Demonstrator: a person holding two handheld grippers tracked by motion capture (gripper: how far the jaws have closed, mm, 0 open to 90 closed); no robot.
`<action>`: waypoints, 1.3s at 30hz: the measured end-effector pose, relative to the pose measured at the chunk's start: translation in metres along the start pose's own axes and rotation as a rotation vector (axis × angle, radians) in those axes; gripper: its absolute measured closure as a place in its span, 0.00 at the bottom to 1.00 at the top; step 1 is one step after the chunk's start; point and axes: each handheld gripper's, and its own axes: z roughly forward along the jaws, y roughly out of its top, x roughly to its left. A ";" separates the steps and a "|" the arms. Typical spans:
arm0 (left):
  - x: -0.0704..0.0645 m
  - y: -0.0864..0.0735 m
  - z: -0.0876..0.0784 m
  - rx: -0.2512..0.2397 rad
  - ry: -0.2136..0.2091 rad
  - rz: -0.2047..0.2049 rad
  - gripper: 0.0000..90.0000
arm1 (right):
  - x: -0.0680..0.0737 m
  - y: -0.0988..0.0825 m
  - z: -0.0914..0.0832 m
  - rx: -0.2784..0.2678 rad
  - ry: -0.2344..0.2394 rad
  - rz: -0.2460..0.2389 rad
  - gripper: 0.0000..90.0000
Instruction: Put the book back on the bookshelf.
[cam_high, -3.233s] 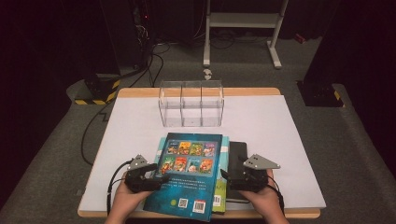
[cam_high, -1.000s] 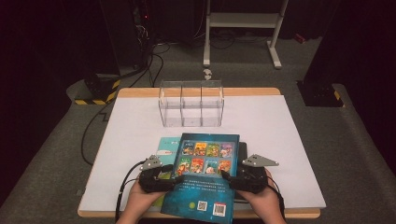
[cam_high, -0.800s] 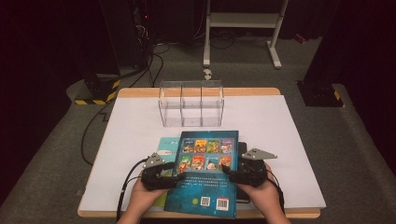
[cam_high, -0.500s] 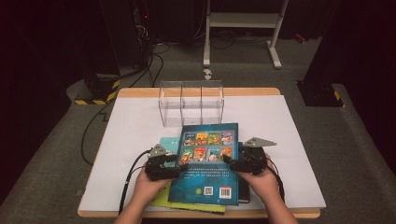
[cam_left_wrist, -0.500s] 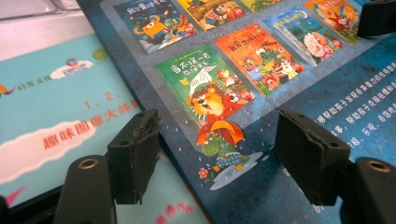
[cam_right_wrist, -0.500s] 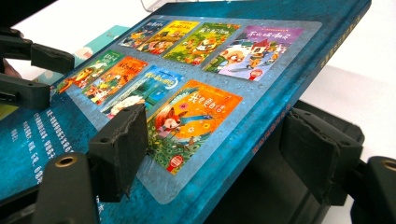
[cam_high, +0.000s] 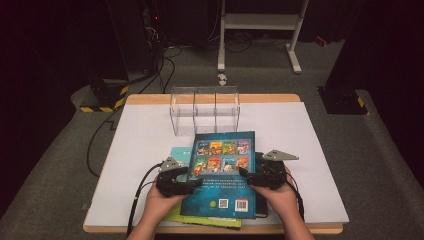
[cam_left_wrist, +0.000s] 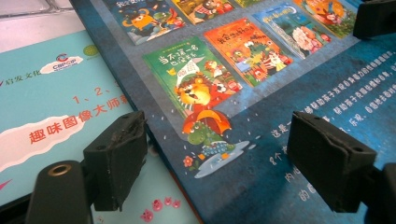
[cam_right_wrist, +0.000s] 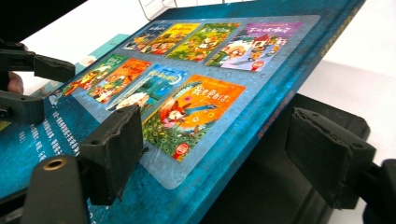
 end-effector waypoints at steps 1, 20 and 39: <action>-0.002 0.000 0.000 0.001 0.001 0.002 0.23 | 0.000 0.000 0.001 0.005 0.006 0.012 0.20; -0.005 -0.001 0.001 0.012 -0.006 0.000 0.17 | 0.007 0.007 0.007 0.069 0.034 0.039 0.24; -0.004 -0.004 -0.001 0.002 -0.016 -0.006 0.18 | 0.012 0.006 -0.006 0.040 0.005 -0.014 0.42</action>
